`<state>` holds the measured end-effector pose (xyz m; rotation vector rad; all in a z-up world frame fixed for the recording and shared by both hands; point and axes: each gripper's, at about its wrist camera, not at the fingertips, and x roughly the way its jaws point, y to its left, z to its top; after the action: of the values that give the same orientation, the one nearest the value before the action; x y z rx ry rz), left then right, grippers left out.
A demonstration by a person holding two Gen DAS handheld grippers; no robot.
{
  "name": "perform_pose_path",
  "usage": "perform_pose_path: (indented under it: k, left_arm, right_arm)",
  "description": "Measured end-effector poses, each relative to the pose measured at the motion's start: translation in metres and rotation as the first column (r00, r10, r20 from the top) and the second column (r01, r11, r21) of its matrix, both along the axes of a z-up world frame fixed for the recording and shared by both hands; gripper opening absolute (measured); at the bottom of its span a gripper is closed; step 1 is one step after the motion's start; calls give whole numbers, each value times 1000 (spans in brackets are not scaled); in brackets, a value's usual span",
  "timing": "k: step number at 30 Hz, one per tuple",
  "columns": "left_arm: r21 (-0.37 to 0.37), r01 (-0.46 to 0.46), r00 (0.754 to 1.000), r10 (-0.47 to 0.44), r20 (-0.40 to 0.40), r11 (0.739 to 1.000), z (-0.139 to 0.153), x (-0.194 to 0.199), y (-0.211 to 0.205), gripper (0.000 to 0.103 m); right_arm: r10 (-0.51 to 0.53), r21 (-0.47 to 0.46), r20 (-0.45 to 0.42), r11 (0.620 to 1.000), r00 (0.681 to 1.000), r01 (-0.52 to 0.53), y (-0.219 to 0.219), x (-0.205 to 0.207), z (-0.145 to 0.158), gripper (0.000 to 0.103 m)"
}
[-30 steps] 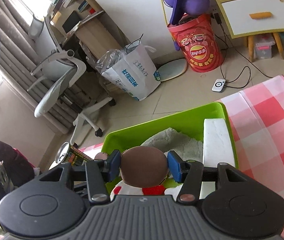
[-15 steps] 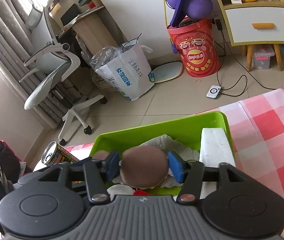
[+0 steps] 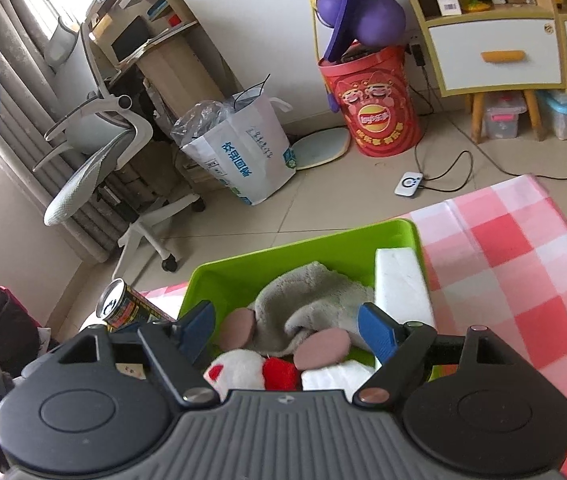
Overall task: Organize soft objects
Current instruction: 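Open both tools to drop the brown discs into the green bin, then move the left tool to the pink plush while the right tool reaches the hamburger plush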
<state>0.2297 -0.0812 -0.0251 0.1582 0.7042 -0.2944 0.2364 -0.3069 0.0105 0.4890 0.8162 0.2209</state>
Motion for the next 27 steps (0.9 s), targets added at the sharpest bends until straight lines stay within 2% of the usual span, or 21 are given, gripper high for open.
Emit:
perform_pose_path:
  k: [6,12,16,23,27]
  left_arm:
    - [-29,-28,1000,28,14,999,17,-30,19,97]
    - [-44,-46,999,46,15,998,27,-61,34,98]
    - [-56,-70,998,70,1,996,26,-83,45,98]
    - [-108,-146,989,141,-47,983,17,-127,62,98]
    - [-108,-183,980,174,-92,977,8,-144,64,98]
  right_arm:
    - [-21,-29,-2,999,1000,21,-6,-30,17,56]
    - [-32,-25,-2,999,999,32,-7,-63,30,59]
    - [-30,-57,-1,998,1000,30,-3,-85,35,60]
    - [-23,-94,-36,995,999,19,10,-129,25,62]
    - [-9,-136,-79,991,997,-2,25,-148,11,62]
